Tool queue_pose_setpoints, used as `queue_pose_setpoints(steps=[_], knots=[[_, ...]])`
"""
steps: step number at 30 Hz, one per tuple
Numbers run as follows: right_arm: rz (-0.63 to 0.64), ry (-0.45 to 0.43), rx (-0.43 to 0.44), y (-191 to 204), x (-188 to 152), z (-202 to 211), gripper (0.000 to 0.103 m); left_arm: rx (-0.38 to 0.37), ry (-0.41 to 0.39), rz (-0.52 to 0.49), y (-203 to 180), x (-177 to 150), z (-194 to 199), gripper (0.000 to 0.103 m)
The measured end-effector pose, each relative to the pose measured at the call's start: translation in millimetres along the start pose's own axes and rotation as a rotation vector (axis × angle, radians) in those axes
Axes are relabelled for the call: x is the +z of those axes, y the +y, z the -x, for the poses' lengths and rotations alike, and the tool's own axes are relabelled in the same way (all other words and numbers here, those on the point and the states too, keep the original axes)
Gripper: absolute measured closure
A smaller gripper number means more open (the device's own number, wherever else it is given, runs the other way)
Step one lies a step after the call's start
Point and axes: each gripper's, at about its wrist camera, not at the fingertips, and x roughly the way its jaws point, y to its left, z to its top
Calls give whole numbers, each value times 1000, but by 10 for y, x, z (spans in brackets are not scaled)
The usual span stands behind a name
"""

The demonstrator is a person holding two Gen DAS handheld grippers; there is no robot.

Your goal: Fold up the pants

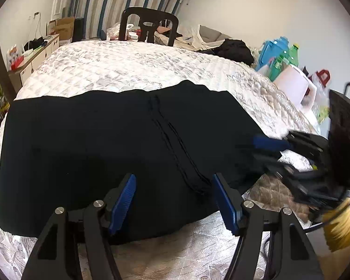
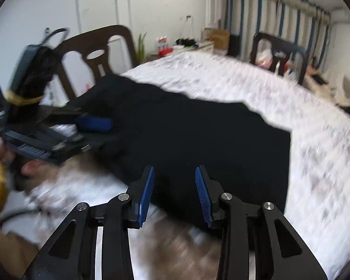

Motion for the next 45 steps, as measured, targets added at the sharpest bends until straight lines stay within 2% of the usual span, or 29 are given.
queue_pose_setpoints(steps=[2,3,6,8,10,11,13,16,17,19,23,26,27,29,31,35,37,39,41,45], knots=[[-27,46,-22,-36,55,-231,65,4,1,11,13,11,7,33],[-61,102,21,-38,62,-366,65,9,0,12,16,15,18,33],[-55,90,157,104,95,-414,63,27,-12,21,42,21,82,33],[-26,96,194,139,165,-405,63,38,-17,33,77,30,122,33],[-31,50,156,-7,321,-397,63,37,-24,44,107,42,135,33],[-59,23,106,-133,403,-401,63,37,-25,53,122,46,130,33],[-105,17,49,-322,504,-483,63,32,-24,73,147,53,105,33],[-158,107,16,-532,601,-793,63,34,-26,83,154,62,80,33],[-167,146,18,-537,615,-921,63,39,-28,80,148,67,83,33],[-140,120,3,-471,647,-972,62,63,-29,72,132,79,85,33],[-37,153,94,-145,800,-1062,62,86,-36,74,122,77,113,33],[2,170,74,46,877,-1130,62,106,-40,81,126,68,127,33],[-11,166,94,24,884,-1107,62,123,-41,77,120,59,133,33],[-57,131,127,-34,824,-960,62,164,-48,59,100,32,149,33],[-78,87,106,-134,702,-708,62,211,-53,38,74,2,155,33],[-35,109,-54,-243,326,-370,62,208,-46,31,52,-32,134,33],[-38,134,-84,-265,168,-331,62,218,-49,25,24,-37,125,33],[-67,168,-55,-196,52,-404,62,224,-51,10,-28,-32,114,33],[-32,123,-78,-18,49,-378,62,233,-52,-13,-94,-24,124,33],[5,93,63,247,109,-296,62,263,-63,-64,-202,19,137,33]])
